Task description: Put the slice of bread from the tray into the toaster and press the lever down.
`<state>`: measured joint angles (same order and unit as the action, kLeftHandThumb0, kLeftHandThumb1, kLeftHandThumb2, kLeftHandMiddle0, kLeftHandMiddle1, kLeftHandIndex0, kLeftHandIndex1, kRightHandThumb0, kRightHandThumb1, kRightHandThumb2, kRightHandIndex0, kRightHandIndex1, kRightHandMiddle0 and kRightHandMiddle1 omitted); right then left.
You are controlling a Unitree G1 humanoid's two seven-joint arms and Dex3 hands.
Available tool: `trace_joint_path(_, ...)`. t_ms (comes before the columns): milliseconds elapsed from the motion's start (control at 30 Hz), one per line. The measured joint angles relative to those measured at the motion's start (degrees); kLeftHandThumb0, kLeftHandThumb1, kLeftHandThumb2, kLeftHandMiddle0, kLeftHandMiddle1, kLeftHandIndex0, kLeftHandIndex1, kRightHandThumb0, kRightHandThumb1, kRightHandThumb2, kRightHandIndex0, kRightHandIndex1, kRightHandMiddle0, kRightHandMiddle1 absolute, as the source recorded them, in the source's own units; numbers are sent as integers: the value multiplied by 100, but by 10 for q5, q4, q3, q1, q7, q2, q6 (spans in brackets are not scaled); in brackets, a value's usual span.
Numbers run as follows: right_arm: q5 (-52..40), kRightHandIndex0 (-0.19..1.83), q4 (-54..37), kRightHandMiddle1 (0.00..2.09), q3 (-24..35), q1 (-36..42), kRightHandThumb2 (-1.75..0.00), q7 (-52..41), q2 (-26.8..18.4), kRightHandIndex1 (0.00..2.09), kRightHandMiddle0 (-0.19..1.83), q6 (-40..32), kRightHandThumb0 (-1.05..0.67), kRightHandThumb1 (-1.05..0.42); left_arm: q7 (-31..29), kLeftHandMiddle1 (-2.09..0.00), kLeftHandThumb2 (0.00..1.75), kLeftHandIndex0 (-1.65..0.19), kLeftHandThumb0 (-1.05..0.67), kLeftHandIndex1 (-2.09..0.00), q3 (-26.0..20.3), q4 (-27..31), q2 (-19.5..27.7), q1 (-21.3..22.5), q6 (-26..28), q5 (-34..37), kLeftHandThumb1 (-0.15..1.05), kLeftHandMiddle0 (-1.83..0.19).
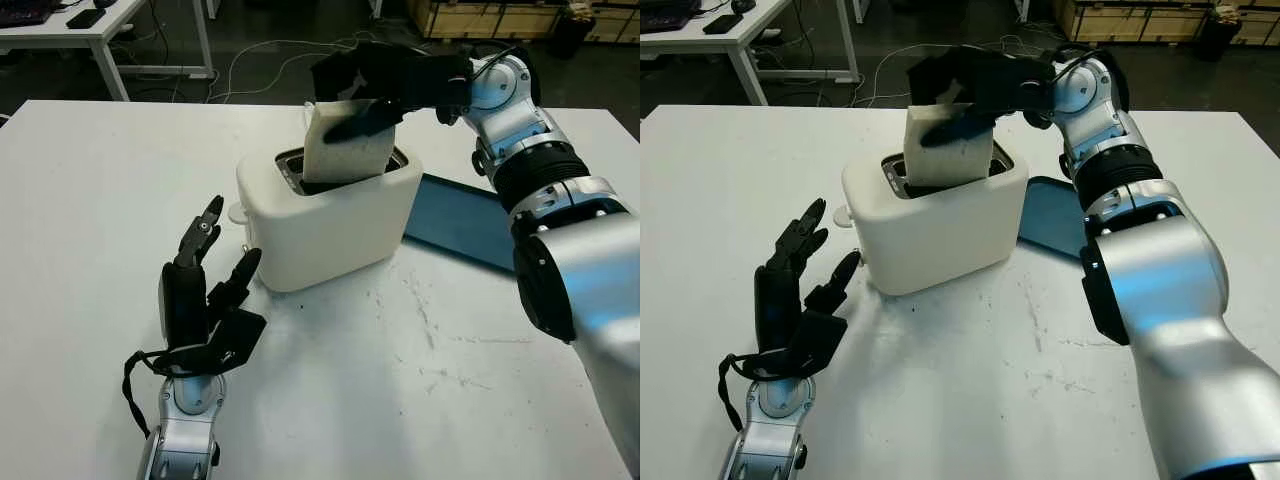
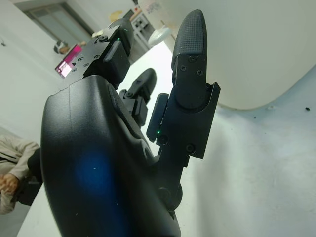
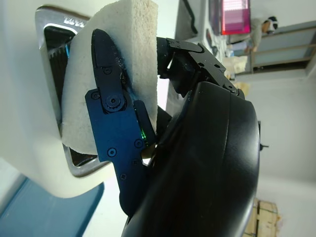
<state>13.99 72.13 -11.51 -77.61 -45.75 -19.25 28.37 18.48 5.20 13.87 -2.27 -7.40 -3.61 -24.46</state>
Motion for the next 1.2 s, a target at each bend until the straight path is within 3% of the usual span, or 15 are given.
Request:
trace_joint_path(433,38,109,0,175,-40,0,-17,-11,-20,175,89,15,-42,-92,0,-36,34,-48,-65,-1,-1,1,0,0,1,-6,92,-45)
trace_joint_path(867,27,116,-2,175,-27,8,-19,-55,-15,175,97,19,-45,-92,0,-32,34,-48,-64,0,1,13,0,-6,12,-12,92,-46)
trace_joint_path(1200,26,111,-2,175,-12,8,-22,-56,-18,175,91,19,-45,-92,0,-31,32,-49,-65,-1,1,13,-1,-6,13,-11,92,-48)
